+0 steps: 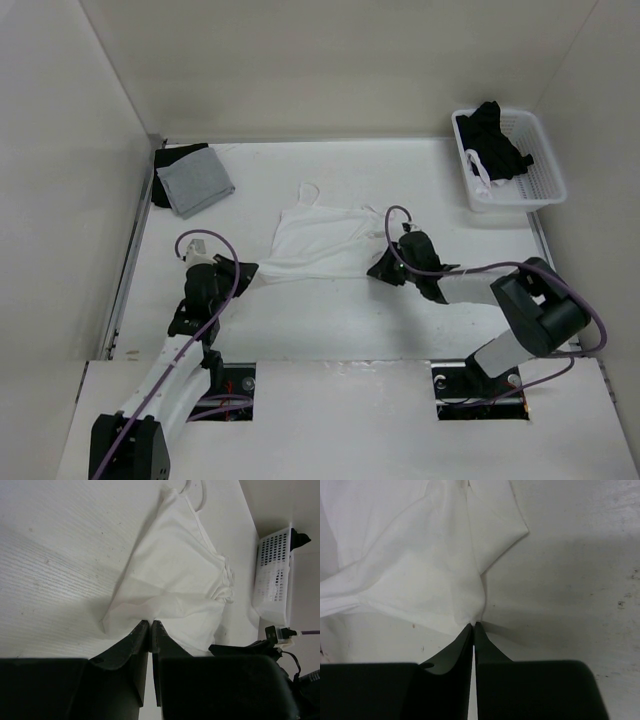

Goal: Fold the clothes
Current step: Flatten the tank top out

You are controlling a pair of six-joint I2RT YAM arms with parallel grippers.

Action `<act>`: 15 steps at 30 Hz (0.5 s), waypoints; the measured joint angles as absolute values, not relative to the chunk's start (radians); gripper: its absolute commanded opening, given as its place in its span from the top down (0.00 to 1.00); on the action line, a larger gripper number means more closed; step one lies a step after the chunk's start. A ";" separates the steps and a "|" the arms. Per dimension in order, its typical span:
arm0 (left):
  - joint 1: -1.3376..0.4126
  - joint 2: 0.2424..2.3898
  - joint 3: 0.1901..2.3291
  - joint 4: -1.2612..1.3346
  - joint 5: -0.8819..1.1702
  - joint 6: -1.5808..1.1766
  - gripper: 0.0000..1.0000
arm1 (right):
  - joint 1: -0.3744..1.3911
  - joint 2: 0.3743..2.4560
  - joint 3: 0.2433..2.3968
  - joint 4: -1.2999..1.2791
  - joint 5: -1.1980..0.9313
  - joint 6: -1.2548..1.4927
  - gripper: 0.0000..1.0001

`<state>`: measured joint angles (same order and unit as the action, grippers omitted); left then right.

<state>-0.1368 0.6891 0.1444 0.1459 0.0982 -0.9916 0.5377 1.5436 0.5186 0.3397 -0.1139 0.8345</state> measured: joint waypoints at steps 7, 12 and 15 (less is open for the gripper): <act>-0.126 0.605 0.206 0.067 0.122 -1.003 0.95 | 0.566 1.218 0.474 0.193 -0.058 0.836 0.95; -0.137 0.461 0.418 -0.028 0.123 -1.015 0.95 | 0.672 0.777 0.587 -0.061 0.056 0.802 0.95; -0.143 0.408 0.578 -0.057 0.115 -1.018 0.95 | 0.755 0.637 0.761 -0.230 0.156 0.768 0.95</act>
<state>-0.1432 0.4076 0.5781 -0.0566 0.1146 -1.0183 0.7547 0.6373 0.7609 -0.2302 0.1558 0.7685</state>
